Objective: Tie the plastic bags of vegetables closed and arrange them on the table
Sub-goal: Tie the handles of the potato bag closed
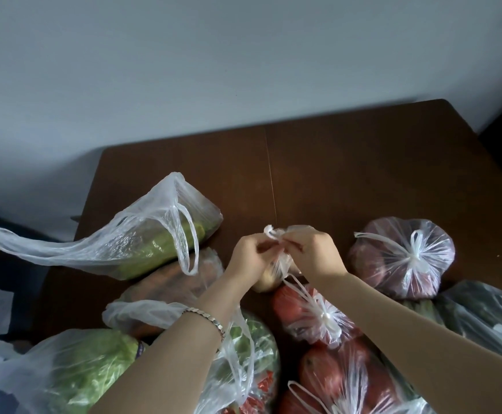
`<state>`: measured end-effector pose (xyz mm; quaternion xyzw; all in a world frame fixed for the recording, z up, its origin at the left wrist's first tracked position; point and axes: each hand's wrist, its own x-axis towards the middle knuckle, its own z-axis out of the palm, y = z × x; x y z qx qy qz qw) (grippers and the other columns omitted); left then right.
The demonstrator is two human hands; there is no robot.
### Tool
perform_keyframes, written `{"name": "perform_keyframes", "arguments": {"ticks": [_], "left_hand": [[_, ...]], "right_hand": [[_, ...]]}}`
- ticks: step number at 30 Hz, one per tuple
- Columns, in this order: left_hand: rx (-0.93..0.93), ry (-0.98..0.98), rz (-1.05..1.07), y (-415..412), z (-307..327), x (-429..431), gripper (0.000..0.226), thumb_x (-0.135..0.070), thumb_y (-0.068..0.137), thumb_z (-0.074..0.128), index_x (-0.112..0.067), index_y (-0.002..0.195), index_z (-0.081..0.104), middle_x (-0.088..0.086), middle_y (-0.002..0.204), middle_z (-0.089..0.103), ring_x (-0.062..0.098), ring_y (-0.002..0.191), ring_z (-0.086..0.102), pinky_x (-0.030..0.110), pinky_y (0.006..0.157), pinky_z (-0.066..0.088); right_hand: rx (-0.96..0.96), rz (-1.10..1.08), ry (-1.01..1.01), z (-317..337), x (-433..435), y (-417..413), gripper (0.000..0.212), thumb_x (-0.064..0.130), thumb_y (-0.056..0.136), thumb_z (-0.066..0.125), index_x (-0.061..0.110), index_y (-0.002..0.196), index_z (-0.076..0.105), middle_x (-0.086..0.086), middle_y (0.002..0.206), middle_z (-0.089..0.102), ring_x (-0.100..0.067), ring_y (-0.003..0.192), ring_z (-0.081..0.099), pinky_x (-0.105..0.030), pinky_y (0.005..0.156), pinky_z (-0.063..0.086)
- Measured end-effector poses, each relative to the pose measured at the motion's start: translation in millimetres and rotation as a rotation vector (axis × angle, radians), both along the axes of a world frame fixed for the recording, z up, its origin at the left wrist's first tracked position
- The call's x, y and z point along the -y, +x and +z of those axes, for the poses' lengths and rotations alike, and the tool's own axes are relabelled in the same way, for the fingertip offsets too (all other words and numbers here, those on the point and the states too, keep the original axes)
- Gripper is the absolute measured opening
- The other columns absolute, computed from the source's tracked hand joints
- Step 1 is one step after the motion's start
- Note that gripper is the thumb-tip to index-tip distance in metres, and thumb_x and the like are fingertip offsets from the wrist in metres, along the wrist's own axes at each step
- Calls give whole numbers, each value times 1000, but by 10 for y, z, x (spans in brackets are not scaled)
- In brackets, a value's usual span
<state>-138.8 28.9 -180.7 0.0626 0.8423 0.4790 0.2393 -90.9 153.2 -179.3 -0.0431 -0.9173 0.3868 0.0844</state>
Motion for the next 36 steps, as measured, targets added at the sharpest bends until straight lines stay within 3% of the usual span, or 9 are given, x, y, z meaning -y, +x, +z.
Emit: {"name": "perform_keyframes", "arguments": {"ticks": [4, 7, 10, 13, 17, 23, 31, 34, 36], "left_hand": [[2, 3, -48, 20, -8, -11, 17, -12, 85, 64, -5, 99, 71, -3, 79, 65, 0, 70, 57, 4, 65, 41], [-3, -36, -67, 6, -5, -17, 18, -13, 86, 62, -6, 100, 71, 1, 82, 66, -2, 69, 56, 3, 62, 40], [101, -52, -10, -41, 4, -42, 21, -18, 86, 63, -6, 103, 69, 12, 98, 71, 16, 87, 64, 16, 72, 42], [182, -60, 61, -78, 10, -82, 21, -17, 85, 64, -4, 102, 68, 16, 99, 70, 26, 96, 64, 25, 75, 43], [236, -4, 55, -51, 27, -81, 12, -12, 87, 62, -5, 93, 69, -3, 64, 57, 8, 63, 52, 17, 60, 39], [95, -6, 84, 48, -20, -68, 16, -11, 86, 62, 0, 96, 69, 3, 77, 62, 7, 69, 53, 9, 59, 38], [-28, 11, 106, 154, -46, -40, 16, -8, 86, 61, -1, 97, 69, 14, 91, 71, 10, 72, 58, 11, 68, 41], [-126, -13, 82, 173, -58, -34, 16, -7, 85, 61, 0, 97, 69, 14, 92, 70, 11, 76, 59, 1, 68, 39], [-163, -29, 61, 185, -53, -40, 16, -7, 85, 61, -1, 97, 68, 14, 93, 69, 16, 85, 61, 10, 78, 42]], "right_hand": [[269, -209, -310, 9, -28, -54, 7, 14, 81, 66, 14, 81, 72, 3, 66, 65, -11, 64, 60, -24, 64, 49], [311, -258, -345, 19, -58, -94, 8, 21, 77, 71, 20, 82, 65, -1, 72, 67, -11, 66, 61, -18, 57, 46], [291, -190, -371, 16, -82, -70, 23, 15, 76, 71, 21, 88, 54, 2, 72, 66, -1, 61, 57, -14, 58, 44], [252, -66, -230, 19, -79, -1, 24, 8, 76, 65, 21, 95, 63, 5, 77, 64, -1, 65, 54, -23, 68, 49], [121, 47, -4, 5, -4, 20, 32, 7, 78, 55, 19, 103, 72, -8, 96, 68, -28, 93, 60, -38, 76, 52], [352, 88, 285, -13, -6, -102, 28, 18, 91, 48, 7, 111, 64, -10, 115, 58, -28, 111, 51, -32, 88, 41], [252, 6, -54, 69, -50, -6, 8, 8, 73, 63, 13, 77, 69, 7, 65, 57, -5, 59, 44, -23, 58, 36], [287, -3, -182, 98, -102, -4, 23, 5, 69, 65, 27, 65, 58, 13, 57, 51, -3, 50, 41, -16, 53, 35], [341, -5, -262, 107, -130, -36, 26, 3, 69, 66, 27, 63, 55, 10, 57, 54, -2, 49, 42, -14, 52, 36]]}}
